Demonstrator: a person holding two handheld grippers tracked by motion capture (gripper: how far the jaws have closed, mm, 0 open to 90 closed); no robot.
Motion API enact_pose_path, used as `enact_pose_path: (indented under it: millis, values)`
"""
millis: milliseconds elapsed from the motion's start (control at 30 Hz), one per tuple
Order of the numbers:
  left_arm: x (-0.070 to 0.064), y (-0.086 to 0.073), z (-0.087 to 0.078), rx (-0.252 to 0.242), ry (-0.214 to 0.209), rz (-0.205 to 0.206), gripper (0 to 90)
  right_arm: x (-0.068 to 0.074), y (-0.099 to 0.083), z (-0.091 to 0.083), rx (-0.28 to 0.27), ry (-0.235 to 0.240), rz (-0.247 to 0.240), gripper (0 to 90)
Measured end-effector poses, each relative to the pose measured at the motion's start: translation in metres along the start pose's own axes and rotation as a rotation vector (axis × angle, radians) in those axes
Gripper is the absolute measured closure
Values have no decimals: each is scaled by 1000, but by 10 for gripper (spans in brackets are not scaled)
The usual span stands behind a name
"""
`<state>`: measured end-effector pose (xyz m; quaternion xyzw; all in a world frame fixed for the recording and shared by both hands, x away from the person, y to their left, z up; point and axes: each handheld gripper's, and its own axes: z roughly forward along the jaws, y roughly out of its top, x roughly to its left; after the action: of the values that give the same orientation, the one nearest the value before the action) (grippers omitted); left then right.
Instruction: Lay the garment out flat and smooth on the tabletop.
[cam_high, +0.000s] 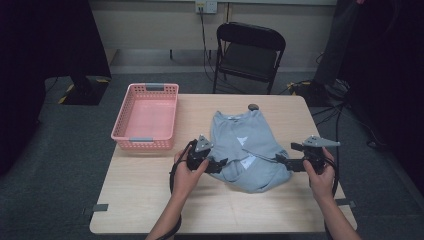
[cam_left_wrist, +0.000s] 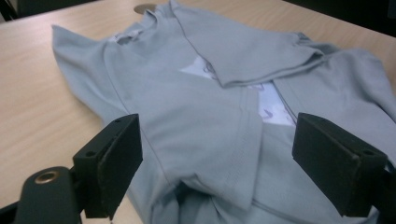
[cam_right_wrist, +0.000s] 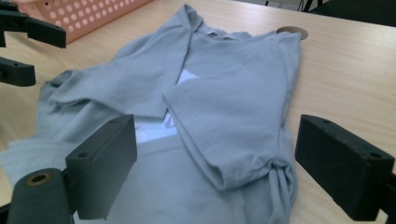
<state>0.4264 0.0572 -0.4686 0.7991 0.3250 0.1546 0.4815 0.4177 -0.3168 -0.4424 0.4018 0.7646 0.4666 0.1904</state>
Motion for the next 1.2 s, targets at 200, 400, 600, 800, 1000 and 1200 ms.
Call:
enact_pose_path:
  millis: [200, 400, 600, 800, 1000, 1200]
  values:
    - [-5, -18, -2, 24, -13, 4, 158, 10, -18, -1, 41, 10, -43, 120]
    - [-9, -35, -3, 56, -30, 4, 158, 16, -31, -2, 71, 27, -59, 122]
    - [-13, -47, -6, 64, -27, 22, 158, 20, -47, -6, 116, 11, -81, 123]
    - [-16, -49, -10, 57, -18, 46, 158, 20, -59, -12, 144, -11, -103, 125]
    - [-16, -51, -18, 40, -5, 46, 159, 19, -74, -16, 188, -25, -110, 126]
    - [-15, -60, -25, 75, -1, 30, 159, 16, -79, -16, 228, -23, -97, 117]
